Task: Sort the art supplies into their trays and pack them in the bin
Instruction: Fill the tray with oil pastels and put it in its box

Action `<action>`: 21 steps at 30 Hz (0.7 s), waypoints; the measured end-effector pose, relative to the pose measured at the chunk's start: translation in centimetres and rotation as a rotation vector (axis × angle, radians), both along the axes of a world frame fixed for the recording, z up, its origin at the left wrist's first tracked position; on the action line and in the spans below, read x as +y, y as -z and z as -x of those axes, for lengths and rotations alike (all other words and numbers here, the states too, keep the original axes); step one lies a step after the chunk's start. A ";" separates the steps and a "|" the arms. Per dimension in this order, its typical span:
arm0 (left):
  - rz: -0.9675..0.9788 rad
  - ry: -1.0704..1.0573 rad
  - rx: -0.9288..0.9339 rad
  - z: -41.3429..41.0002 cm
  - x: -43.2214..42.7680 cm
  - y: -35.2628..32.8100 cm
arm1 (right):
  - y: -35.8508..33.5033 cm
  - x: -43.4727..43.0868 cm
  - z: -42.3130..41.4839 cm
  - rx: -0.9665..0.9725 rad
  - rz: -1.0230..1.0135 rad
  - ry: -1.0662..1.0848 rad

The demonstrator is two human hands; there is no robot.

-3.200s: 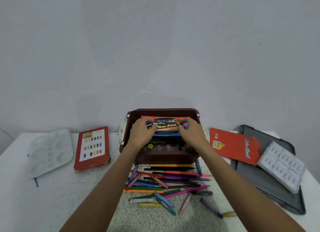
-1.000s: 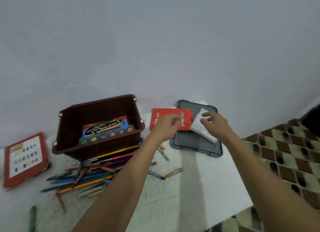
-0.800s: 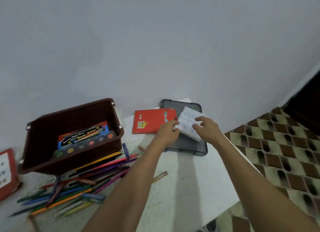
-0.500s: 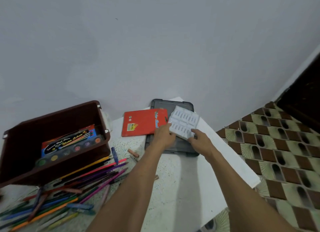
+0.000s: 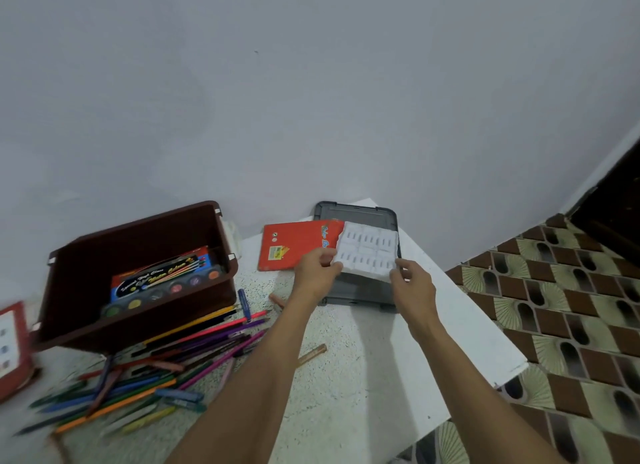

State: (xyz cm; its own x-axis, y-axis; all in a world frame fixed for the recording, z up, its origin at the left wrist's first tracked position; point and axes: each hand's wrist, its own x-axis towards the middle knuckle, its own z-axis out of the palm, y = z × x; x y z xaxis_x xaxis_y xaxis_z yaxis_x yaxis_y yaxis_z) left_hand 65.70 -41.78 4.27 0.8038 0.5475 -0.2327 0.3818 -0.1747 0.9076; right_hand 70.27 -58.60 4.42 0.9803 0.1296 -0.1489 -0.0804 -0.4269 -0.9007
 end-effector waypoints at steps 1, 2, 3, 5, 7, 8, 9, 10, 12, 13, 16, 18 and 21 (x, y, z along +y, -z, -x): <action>0.066 -0.031 -0.020 0.7 0.4 0.0 | -0.2 0.1 0.5 -0.001 -0.033 0.008; 0.137 -0.057 -0.055 1.3 0.9 0.0 | -0.4 0.3 0.9 0.004 -0.070 0.012; 0.204 -0.078 -0.088 2.2 1.2 -0.2 | -0.6 0.4 1.4 0.017 -0.106 0.012; 0.305 -0.099 -0.148 3.9 1.9 -0.6 | -1.0 0.7 2.0 0.065 -0.185 0.013; 0.366 -0.109 -0.199 5.9 2.6 -1.0 | -1.6 1.1 2.6 0.123 -0.263 -0.005; 0.382 -0.111 -0.224 7.0 2.9 -1.1 | -1.9 1.2 3.0 0.149 -0.288 -0.021; 0.386 -0.116 -0.245 8.5 3.4 -1.3 | -2.3 1.7 3.6 0.172 -0.311 -0.041; 0.389 -0.117 -0.262 9.8 3.8 -1.4 | -2.5 2.1 4.0 0.192 -0.323 -0.059; 0.389 -0.115 -0.272 12.6 4.4 -1.7 | -2.8 2.8 4.9 0.220 -0.342 -0.089; 0.402 -0.114 -0.281 14.1 4.8 -1.8 | -3.0 3.3 5.4 0.232 -0.350 -0.103; 0.420 -0.132 -0.309 18.3 5.9 -2.0 | -3.4 4.5 7.2 0.250 -0.369 -0.158; 0.405 -0.142 -0.293 21.1 6.6 -1.7 | -3.5 5.5 8.7 0.264 -0.356 -0.211; 0.345 -0.148 -0.261 25.0 7.5 -1.0 | -3.4 6.7 11.1 0.289 -0.351 -0.284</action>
